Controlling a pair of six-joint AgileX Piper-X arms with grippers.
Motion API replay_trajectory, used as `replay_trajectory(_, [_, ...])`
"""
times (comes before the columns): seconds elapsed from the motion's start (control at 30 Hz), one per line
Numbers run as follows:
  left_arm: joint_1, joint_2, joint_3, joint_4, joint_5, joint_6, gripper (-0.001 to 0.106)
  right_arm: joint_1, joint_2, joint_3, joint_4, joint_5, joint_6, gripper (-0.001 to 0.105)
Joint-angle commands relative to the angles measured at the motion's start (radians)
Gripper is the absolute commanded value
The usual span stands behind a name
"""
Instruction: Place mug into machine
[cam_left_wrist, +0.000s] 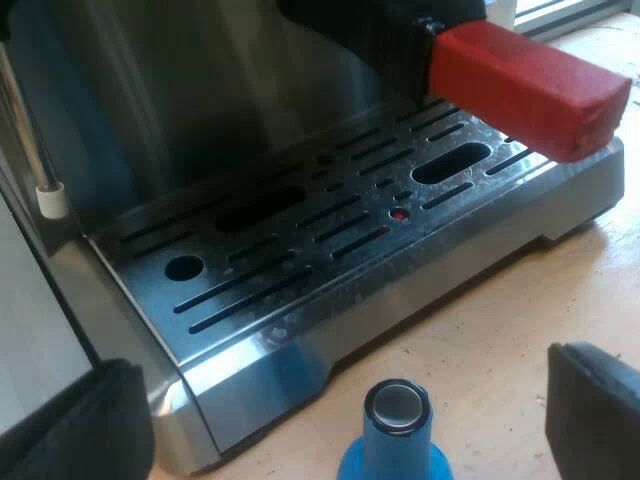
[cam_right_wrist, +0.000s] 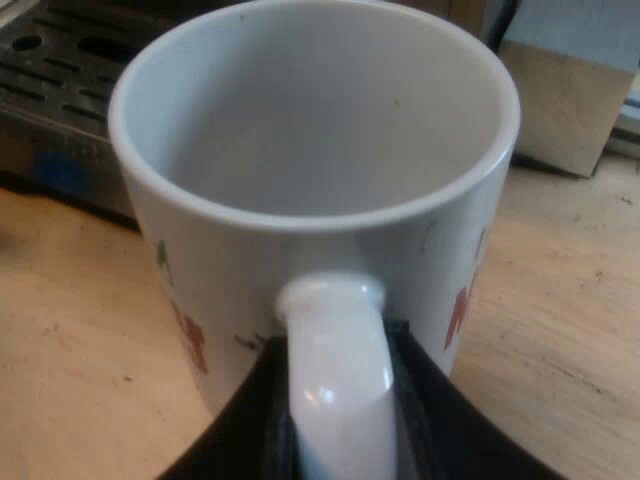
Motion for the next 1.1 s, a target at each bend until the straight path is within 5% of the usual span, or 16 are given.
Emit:
replay_trajectory(0.03, [-0.003,0.003,0.000,-0.019,-0.012,-0.002,0.081,0.030,0.037,-0.018,-0.104,0.063,0.003,0.000])
replay_trajectory(0.57, [-0.003,0.003,0.000,-0.019,-0.012,-0.002,0.081,0.059,0.499,-0.023,-0.648,0.070,0.003,0.000])
replay_trajectory(1.1, [-0.003,0.003,0.000,-0.019,-0.012,-0.002,0.081,0.059,0.810,-0.125,-0.812,0.016,0.003,0.000])
